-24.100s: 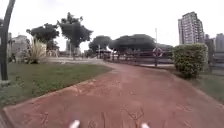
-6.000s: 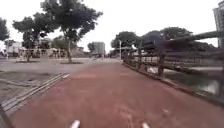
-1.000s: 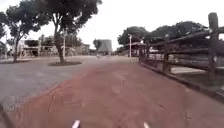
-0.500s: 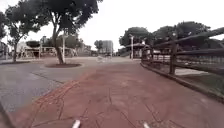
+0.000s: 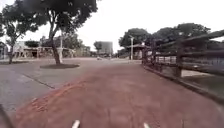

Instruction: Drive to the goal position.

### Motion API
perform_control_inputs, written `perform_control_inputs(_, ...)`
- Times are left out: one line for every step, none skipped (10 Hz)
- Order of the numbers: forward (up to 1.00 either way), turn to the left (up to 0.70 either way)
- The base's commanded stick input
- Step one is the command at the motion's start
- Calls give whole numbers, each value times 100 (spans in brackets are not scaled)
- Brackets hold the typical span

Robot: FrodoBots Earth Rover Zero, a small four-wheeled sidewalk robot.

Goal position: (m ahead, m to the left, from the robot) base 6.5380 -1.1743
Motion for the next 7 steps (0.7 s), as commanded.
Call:
perform_control_inputs(70,8)
perform_control_inputs(70,8)
perform_control_inputs(70,8)
perform_control_inputs(70,8)
perform_control_inputs(70,8)
perform_control_inputs(70,8)
perform_control_inputs(70,8)
